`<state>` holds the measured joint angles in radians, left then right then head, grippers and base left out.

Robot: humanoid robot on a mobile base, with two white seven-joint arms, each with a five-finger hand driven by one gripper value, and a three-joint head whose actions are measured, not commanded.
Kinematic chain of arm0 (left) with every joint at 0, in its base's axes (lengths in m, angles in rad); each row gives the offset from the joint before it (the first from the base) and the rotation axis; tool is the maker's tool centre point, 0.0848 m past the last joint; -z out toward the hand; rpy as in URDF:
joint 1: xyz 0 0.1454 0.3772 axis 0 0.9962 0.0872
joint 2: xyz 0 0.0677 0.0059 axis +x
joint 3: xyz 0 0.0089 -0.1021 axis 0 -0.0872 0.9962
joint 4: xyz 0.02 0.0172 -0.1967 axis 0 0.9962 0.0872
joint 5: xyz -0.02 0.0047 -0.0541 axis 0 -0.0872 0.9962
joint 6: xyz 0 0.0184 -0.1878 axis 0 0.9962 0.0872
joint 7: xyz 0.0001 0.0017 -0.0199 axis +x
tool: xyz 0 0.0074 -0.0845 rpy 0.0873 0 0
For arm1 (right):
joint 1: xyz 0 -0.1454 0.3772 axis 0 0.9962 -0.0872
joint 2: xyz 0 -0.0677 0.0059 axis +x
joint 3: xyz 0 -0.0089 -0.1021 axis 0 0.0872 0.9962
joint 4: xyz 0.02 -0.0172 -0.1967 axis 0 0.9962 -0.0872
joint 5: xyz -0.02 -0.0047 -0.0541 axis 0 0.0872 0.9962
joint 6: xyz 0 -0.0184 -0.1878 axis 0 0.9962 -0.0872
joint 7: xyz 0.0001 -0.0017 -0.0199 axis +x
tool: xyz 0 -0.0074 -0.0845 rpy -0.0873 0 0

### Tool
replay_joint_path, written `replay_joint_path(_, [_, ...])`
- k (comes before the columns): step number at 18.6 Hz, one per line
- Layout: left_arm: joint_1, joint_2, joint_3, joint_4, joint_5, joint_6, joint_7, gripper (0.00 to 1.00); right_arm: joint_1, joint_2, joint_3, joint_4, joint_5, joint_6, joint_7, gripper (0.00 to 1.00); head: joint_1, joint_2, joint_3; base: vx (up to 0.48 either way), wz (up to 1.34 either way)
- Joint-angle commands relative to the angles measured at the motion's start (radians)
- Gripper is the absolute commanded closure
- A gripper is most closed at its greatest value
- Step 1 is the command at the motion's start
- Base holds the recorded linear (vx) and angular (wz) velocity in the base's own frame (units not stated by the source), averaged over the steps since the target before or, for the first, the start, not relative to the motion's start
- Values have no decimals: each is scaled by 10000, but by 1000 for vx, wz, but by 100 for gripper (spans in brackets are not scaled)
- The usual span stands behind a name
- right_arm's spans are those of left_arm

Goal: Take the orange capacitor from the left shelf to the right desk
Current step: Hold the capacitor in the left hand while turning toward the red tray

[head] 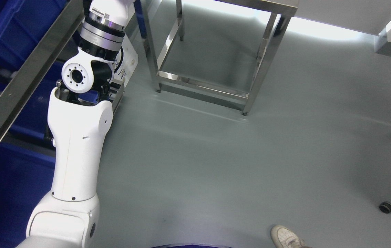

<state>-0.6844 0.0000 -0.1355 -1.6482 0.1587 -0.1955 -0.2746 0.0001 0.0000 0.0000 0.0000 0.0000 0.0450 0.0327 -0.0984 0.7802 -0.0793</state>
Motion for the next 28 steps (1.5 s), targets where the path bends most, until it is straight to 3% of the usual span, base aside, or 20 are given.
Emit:
replay_joint_path(1, [-59, 175, -424, -23, 70, 22, 15, 99, 14, -175, -108, -338, 0, -20, -5, 0, 0, 0, 0, 244, -406])
replay_joint_path(28, [-581, 175, -624, 23, 377, 727, 92, 98, 14, -175, -108, -338, 0, -5, -5, 0, 0, 2, 0, 371, -68])
